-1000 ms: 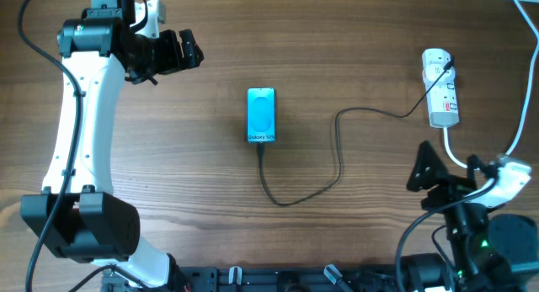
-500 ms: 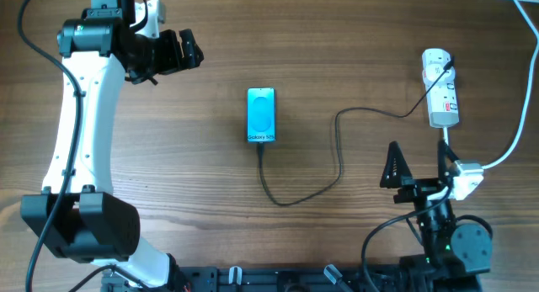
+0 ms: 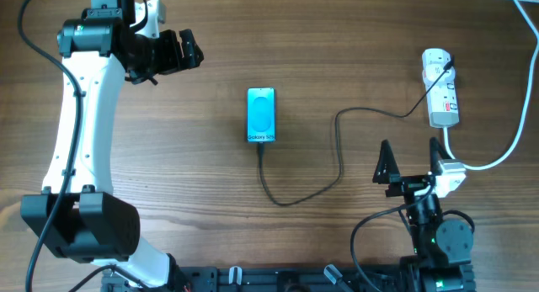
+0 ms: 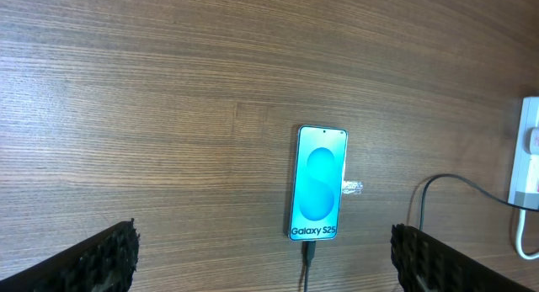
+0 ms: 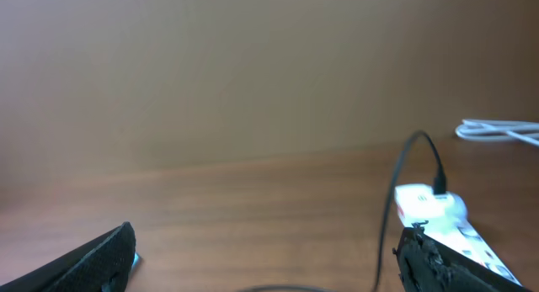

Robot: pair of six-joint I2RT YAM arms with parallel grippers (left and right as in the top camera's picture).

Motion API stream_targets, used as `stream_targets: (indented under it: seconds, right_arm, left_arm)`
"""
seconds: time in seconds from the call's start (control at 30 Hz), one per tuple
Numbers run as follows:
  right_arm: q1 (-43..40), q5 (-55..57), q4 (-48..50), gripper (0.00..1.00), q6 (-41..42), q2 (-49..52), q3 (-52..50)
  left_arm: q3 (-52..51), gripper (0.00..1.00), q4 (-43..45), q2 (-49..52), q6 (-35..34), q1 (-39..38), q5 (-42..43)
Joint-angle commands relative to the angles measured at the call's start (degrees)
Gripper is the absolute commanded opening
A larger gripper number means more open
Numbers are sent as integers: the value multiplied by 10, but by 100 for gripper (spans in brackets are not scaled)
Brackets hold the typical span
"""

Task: Plug charger to phone and switch on socket

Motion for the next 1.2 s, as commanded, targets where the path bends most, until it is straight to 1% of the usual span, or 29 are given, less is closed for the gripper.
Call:
stream_targets:
  seconds: [0.0,0.03,0.33,0.43,0.63,0.87,1.17]
  right_arm:
    - [-18,-9,-17,100,-31,-8,-3]
    - [-24,-9,-33,100,-31,-8,-3]
    - [-85,-11,-34,100,-109,-8,-3]
    - [-103,-10,-34,100,-108,-8,-3]
    - [-73,-11,-35,100,-132,-8,-3]
    - [-62,-15,-35,100,-104,-8,-3]
    - [-62,-13,-35,100,-106,-8,-3]
  left_arm:
    - [1,100,1,2,1,2,-3]
    - [1,100,1,2,1,2,-3]
    - [1,100,1,2,1,2,-3]
    - [1,100,1,2,1,2,-3]
    - [1,100,1,2,1,2,-3]
    - [1,100,1,2,1,2,-3]
    - [1,100,1,2,1,2,-3]
